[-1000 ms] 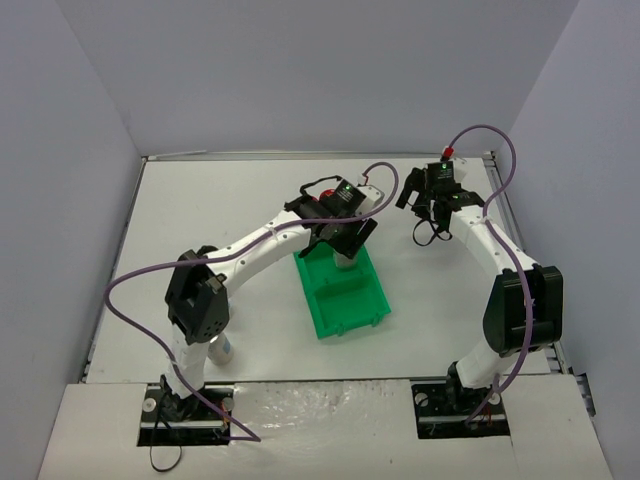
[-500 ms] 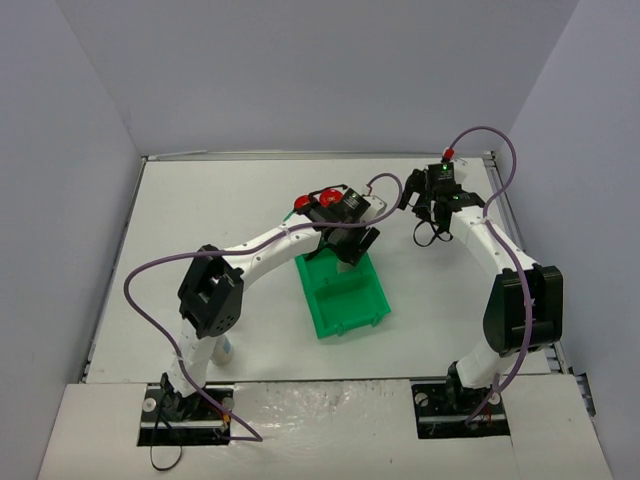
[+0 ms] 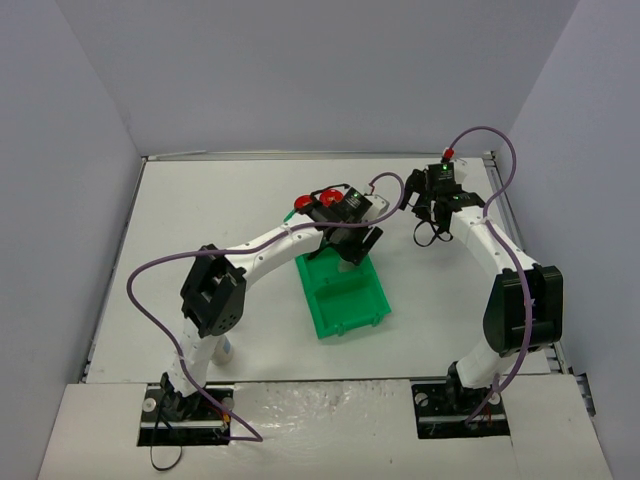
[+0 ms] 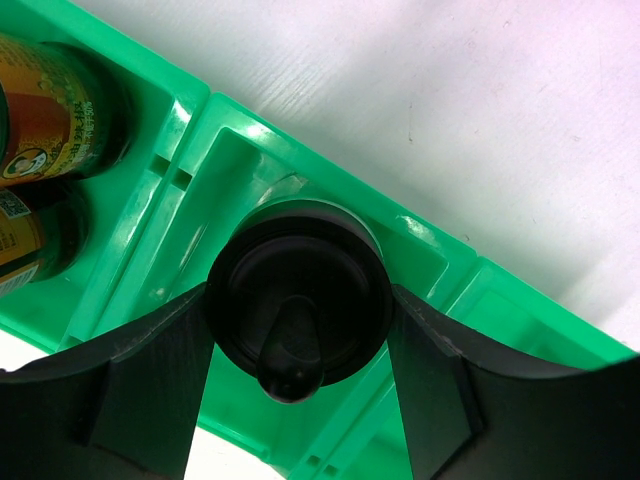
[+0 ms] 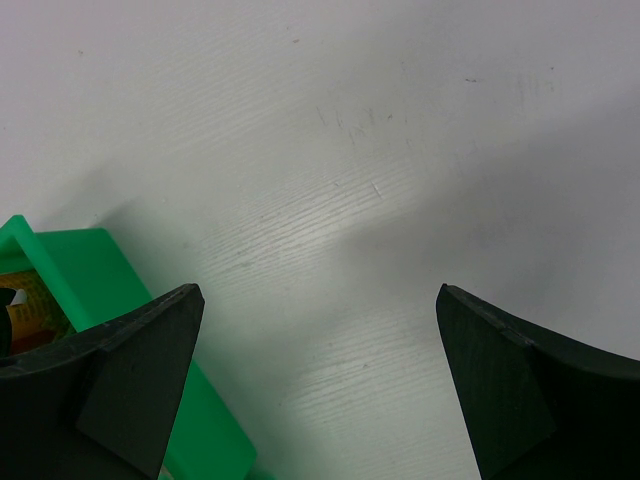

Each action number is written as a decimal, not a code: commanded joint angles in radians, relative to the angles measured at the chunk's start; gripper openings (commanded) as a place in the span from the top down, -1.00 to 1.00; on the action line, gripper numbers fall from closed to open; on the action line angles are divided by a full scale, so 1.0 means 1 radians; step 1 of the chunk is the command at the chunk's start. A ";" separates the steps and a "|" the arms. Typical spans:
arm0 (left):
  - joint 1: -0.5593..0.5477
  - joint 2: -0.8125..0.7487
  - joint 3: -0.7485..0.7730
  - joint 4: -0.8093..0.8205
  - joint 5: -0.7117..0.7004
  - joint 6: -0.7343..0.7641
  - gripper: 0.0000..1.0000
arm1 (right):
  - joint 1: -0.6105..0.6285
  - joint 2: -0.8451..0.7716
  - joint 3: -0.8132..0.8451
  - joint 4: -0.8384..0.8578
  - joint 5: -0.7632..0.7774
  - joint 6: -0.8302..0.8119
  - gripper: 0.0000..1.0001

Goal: Organize the condiment bottles

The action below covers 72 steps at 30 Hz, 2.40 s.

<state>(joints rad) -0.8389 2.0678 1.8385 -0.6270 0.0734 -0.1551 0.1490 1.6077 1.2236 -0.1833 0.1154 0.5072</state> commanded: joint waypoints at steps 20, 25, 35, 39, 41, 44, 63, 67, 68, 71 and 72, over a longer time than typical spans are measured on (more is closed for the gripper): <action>-0.026 -0.151 0.128 -0.049 -0.179 0.095 -0.68 | -0.009 -0.040 0.013 0.032 -0.003 0.002 -1.00; -0.026 -0.196 0.127 -0.104 -0.204 0.087 -0.68 | -0.009 -0.040 0.009 0.033 -0.003 0.002 -1.00; -0.014 -0.341 -0.007 -0.214 -0.489 -0.106 -0.61 | -0.009 -0.025 -0.007 0.051 -0.010 0.005 -1.00; 0.058 -0.354 -0.037 -0.293 -0.635 -0.235 -0.61 | -0.009 -0.014 -0.010 0.059 -0.022 0.007 -1.00; 0.122 -0.376 -0.083 -0.298 -0.625 -0.297 -0.62 | -0.009 -0.011 -0.007 0.061 -0.026 0.007 -1.00; 0.200 -0.402 -0.158 -0.270 -0.620 -0.314 -0.62 | -0.009 -0.011 -0.009 0.064 -0.027 0.004 -1.00; 0.582 -0.471 -0.345 -0.124 -0.419 -0.281 -0.69 | -0.009 -0.014 -0.013 0.066 -0.040 0.000 -1.00; 0.615 -0.486 -0.402 -0.096 -0.379 -0.285 -0.71 | -0.008 -0.011 -0.010 0.067 -0.042 -0.001 -1.00; 0.621 -0.488 -0.414 -0.091 -0.366 -0.287 -0.72 | -0.009 -0.009 -0.008 0.066 -0.044 -0.001 -1.00; 0.632 -0.499 -0.447 -0.069 -0.323 -0.290 -0.72 | -0.008 -0.006 -0.001 0.066 -0.048 0.001 -1.00; 0.632 -0.504 -0.457 -0.061 -0.309 -0.291 -0.72 | -0.009 -0.005 0.000 0.065 -0.049 0.001 -1.00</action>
<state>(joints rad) -0.2136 1.6471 1.3798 -0.7530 -0.3083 -0.4297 0.1444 1.6123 1.2079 -0.1600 0.0697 0.5072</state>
